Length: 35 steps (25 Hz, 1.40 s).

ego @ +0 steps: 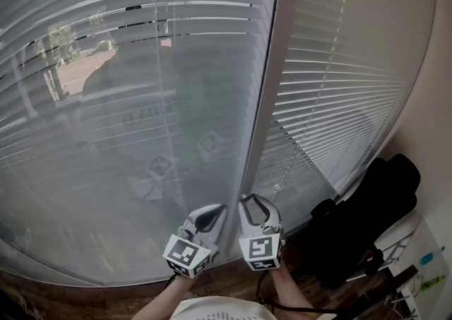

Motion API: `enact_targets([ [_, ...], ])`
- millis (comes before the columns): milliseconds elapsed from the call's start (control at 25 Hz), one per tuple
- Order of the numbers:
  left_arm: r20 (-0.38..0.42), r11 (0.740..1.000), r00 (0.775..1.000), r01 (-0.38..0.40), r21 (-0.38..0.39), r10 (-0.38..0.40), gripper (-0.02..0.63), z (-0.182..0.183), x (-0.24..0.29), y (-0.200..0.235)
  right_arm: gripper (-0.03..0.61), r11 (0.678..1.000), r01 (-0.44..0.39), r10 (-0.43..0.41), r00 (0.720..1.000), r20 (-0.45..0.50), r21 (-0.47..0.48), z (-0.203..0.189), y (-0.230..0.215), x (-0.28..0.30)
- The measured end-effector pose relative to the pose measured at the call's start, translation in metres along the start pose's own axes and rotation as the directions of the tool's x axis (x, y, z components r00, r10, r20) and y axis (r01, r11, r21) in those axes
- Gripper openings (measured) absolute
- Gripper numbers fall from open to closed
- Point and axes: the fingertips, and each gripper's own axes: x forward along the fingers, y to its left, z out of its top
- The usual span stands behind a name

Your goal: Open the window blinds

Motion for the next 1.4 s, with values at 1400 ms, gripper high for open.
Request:
enact_targets([
  [1400,0.002,1.0,1.0,0.014,0.001,-0.014,-0.008,-0.003,0.004,0.003,0.134,0.988,-0.03,0.025,0.999,0.031,0.152,-0.003,-0.003,0.012],
])
